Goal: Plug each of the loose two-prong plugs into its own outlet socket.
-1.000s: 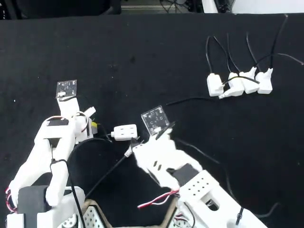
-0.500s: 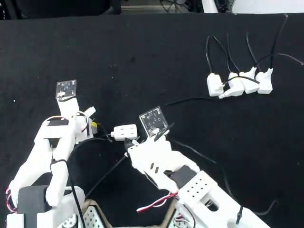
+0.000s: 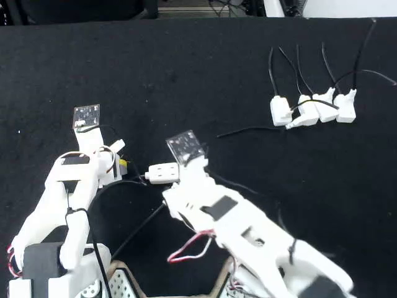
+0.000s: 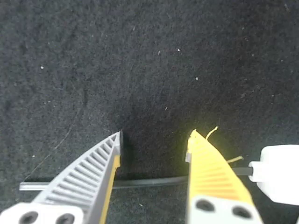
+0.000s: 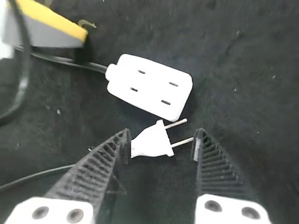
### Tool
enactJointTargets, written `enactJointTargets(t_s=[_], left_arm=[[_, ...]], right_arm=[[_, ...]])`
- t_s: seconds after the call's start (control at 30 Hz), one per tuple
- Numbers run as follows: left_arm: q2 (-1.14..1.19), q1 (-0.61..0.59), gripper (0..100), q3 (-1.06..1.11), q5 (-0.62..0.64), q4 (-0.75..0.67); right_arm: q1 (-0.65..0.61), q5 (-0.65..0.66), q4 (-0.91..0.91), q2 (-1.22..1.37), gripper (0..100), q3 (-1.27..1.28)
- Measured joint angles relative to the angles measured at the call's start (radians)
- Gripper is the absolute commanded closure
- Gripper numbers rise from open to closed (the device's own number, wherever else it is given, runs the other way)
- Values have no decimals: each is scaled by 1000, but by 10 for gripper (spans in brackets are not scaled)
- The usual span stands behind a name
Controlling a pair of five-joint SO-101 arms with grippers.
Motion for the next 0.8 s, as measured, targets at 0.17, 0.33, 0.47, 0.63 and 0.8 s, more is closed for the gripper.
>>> enactJointTargets(t_s=[0.17, 0.33, 0.47, 0.63, 0.8], left_arm=[[0, 0, 777, 0, 0, 0], [0, 0, 777, 0, 0, 0], [0, -2, 777, 0, 0, 0], [0, -2, 777, 0, 0, 0], [0, -2, 777, 0, 0, 0]], right_arm=[[0, 0, 37, 157, 796, -103], [0, 0, 115, 221, 799, -173], [0, 0, 169, 245, 880, -210], [3, 2, 227, 282, 989, -261], [2, 77, 281, 285, 987, -282]])
